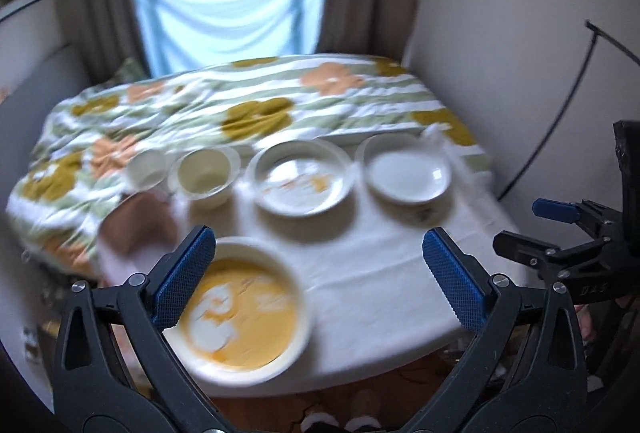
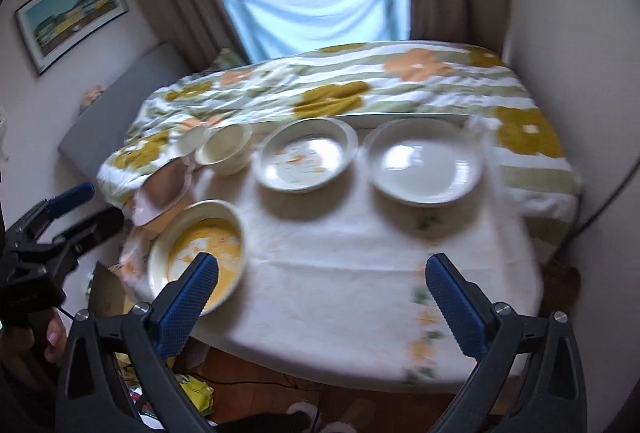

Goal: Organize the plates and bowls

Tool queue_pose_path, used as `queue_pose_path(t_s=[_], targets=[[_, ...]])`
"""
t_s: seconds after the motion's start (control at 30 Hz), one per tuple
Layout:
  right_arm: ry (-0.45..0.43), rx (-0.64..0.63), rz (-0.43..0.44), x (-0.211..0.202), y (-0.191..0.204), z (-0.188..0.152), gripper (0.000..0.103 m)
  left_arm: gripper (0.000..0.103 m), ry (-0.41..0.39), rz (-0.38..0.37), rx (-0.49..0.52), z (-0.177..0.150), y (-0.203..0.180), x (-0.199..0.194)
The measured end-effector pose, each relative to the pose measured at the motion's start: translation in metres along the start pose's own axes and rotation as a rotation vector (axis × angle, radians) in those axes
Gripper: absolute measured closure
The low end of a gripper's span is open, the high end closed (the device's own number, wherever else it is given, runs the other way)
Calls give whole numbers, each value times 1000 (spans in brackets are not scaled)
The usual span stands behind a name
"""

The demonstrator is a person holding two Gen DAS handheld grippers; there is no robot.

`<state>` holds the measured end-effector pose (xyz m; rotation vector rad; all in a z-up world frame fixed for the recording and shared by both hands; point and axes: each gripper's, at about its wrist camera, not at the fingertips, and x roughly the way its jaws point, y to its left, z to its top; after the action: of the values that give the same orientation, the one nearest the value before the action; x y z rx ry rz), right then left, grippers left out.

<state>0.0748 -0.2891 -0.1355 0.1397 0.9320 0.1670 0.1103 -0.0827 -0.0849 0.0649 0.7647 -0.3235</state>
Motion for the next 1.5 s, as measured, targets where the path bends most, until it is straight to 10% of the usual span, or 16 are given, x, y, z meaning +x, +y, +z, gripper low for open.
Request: queue_pose_path(t_s=[0.53, 0.67, 0.8, 1.2, 1.5], targets=[[50, 267, -35, 62, -108, 42, 0, 0, 258, -298, 195, 118, -54, 227], [84, 352, -42, 97, -122, 43, 1, 20, 354, -319, 270, 119, -62, 296], [119, 443, -55, 139, -131, 48, 27, 46, 453, -341, 299, 109, -62, 351], [183, 625, -109, 191, -159, 41, 69, 79, 546, -409, 333, 92, -59, 407], [193, 633, -127, 203, -161, 38, 86, 81, 542, -414, 341, 89, -63, 417]])
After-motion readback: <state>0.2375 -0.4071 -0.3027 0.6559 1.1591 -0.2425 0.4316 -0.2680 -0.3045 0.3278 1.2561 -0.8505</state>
